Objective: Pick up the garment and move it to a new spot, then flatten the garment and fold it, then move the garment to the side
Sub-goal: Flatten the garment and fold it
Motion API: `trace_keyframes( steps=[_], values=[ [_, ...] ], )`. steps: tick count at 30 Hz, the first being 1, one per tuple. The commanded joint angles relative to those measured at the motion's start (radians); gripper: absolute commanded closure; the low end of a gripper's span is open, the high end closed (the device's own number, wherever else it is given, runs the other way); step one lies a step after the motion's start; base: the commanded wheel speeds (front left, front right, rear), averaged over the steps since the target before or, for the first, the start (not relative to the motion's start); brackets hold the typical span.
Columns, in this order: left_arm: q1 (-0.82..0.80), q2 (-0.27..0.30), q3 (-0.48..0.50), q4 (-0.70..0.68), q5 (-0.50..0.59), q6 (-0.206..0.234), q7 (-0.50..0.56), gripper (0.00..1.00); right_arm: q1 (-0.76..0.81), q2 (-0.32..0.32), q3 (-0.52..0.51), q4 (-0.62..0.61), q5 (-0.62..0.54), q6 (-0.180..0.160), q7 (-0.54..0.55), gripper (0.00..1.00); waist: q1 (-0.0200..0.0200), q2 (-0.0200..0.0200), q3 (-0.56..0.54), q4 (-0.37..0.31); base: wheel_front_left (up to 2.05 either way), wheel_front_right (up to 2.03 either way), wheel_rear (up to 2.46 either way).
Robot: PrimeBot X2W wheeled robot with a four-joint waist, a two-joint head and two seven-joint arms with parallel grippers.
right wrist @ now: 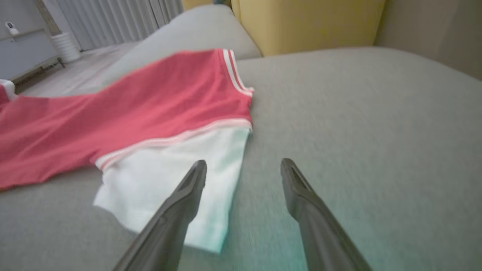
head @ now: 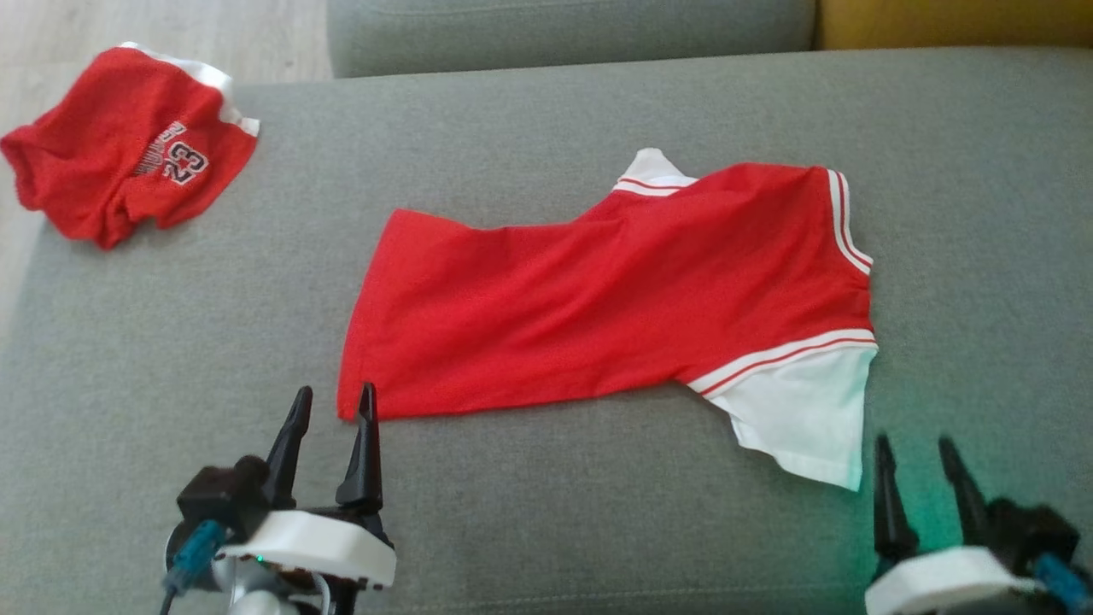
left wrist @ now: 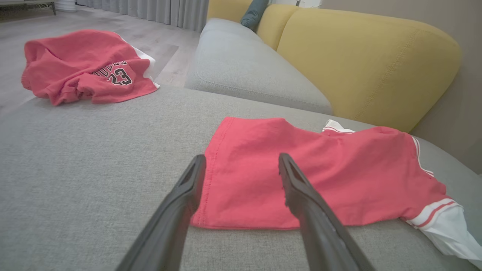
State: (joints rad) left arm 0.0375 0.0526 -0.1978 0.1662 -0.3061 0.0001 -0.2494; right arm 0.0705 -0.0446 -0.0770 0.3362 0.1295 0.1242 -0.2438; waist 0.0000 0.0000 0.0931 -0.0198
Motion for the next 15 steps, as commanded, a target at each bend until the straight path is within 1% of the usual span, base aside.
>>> trace_keyframes(
  steps=[1,5,15],
  values=[
    [-0.040,-0.002,0.029,-0.031,0.007,0.003,-0.012,0.00,-0.017,-0.006,0.021,-0.025,0.009,0.007,0.002,0.00,0.0000,0.0000,0.004,-0.005,0.00,0.00,0.00],
    [-0.046,-0.002,0.028,-0.025,0.009,0.001,-0.012,0.00,-0.031,-0.006,0.038,0.046,0.028,0.007,0.021,0.00,0.0000,0.0000,0.018,-0.013,0.00,0.00,0.00],
    [-0.064,-0.002,0.035,-0.013,0.014,-0.001,-0.012,0.00,-0.108,-0.006,0.098,0.206,0.050,0.007,0.026,0.00,0.0000,0.0000,0.044,0.010,0.00,0.00,0.00]
  ],
)
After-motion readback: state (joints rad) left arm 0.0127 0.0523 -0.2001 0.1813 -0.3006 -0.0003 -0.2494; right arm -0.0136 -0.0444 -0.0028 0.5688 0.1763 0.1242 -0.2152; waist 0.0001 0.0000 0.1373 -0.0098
